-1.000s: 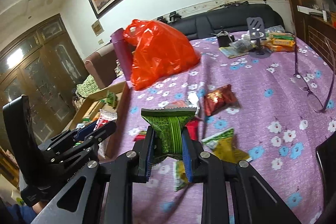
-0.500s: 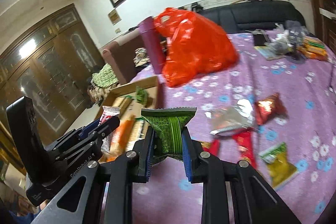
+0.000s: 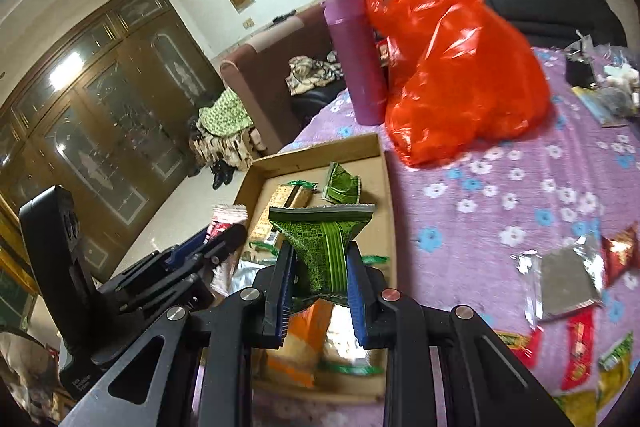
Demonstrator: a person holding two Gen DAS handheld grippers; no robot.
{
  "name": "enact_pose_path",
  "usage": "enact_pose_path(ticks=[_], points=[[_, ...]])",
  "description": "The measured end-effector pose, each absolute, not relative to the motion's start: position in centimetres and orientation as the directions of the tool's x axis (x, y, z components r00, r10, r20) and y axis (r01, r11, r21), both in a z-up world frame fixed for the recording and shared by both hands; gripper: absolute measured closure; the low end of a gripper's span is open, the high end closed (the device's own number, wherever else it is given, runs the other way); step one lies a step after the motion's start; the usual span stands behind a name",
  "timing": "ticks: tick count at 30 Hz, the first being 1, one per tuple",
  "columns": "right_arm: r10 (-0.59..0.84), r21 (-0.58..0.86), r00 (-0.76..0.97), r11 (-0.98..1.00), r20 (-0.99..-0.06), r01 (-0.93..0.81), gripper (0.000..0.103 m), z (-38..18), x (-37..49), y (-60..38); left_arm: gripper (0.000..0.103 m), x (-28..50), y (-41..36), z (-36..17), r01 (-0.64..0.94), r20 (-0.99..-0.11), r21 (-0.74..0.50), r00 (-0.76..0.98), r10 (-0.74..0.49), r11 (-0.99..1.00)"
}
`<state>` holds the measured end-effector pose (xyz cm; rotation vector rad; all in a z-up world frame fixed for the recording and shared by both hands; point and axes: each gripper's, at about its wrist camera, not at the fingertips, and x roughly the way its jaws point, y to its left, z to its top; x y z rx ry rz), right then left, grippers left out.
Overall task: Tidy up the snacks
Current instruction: 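Lower both snacks into the box and open both grippers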
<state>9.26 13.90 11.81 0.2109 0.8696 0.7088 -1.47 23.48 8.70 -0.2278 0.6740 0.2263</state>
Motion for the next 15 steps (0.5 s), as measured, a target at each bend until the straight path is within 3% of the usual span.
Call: enact_pose_path(ticks=[5,15], points=[[0.616,0.444,0.412,0.779,-0.671,-0.442,0.076,9.5,11.8,16.1,0.078,0.2,24.7,7.0,-0.285,-0.689,-0.190,0.720,0.079,0.940],[0.583,0.442,0.386,0.805,-0.715,-0.396,0.076,7.1,14.9,17.8,0.078,1.8,24.5,5.4,-0.284,-0.727,-0.181,0.684,0.066,0.942]])
